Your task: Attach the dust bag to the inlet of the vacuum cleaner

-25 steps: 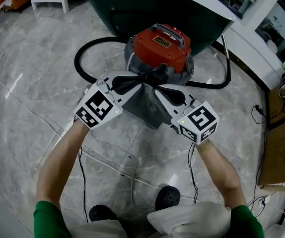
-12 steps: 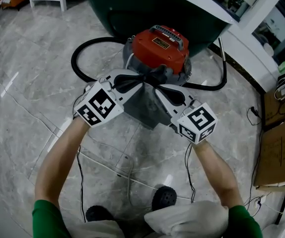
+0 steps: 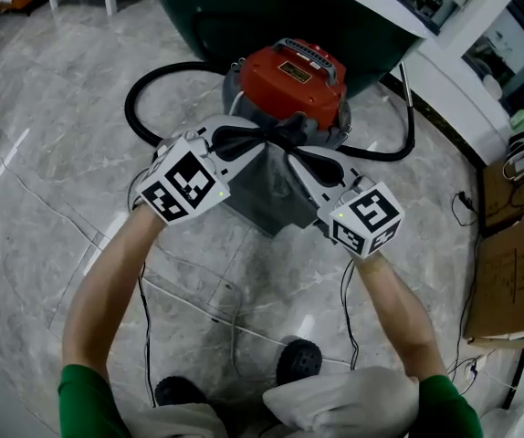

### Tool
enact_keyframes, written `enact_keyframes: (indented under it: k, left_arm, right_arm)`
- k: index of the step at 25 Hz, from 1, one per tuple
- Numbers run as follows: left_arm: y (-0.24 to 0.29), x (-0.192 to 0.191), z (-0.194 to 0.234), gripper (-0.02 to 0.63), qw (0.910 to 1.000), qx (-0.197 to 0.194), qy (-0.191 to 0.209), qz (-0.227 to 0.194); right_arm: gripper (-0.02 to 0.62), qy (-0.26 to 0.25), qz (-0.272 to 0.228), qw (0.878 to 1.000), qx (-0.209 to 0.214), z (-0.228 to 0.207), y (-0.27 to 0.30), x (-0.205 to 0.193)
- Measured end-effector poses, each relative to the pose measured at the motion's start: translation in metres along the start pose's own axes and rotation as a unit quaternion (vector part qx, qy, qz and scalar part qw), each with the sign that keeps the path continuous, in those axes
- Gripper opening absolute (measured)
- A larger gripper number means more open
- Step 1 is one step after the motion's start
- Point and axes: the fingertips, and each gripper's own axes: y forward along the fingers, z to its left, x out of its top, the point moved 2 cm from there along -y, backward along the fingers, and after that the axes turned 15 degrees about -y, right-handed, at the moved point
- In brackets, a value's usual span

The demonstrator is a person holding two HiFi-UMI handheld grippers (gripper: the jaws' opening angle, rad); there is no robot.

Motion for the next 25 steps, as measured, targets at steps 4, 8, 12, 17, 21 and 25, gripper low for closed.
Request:
enact_keyframes:
  k: [4, 8, 12, 17, 21, 25]
  left_arm:
    - [0.011, 0.002, 0.007, 0.049, 1.0, 0.003, 0.0, 0.001]
    - [0.022, 0.004, 0.011, 0.049, 1.0, 0.006, -0.007, -0.003]
    - [0.027, 0.005, 0.015, 0.049, 0.9998, 0.005, -0.016, -0.013]
    - [0.028, 0.005, 0.015, 0.048, 0.9993, 0.001, -0.028, -0.026]
    - [0.026, 0.004, 0.016, 0.049, 0.999, 0.003, -0.034, -0.029]
    - [0.026, 0.004, 0.012, 0.052, 0.9987, 0.011, -0.033, -0.037]
  right_arm:
    - [0.02, 0.006, -0.002, 1.0, -0.006, -0.009, 0.001, -0.004]
    - [0.021, 0.009, 0.004, 1.0, -0.013, -0.02, 0.002, -0.01]
    - [0.023, 0.002, 0.001, 1.0, -0.011, -0.025, 0.002, -0.012]
    - [0.023, -0.004, -0.007, 1.0, -0.005, -0.026, 0.001, -0.012]
    - [0.023, 0.028, -0.021, 0.999, -0.002, -0.026, 0.002, -0.013]
    - [0.023, 0.035, -0.024, 0.999, -0.007, -0.025, -0.001, -0.015]
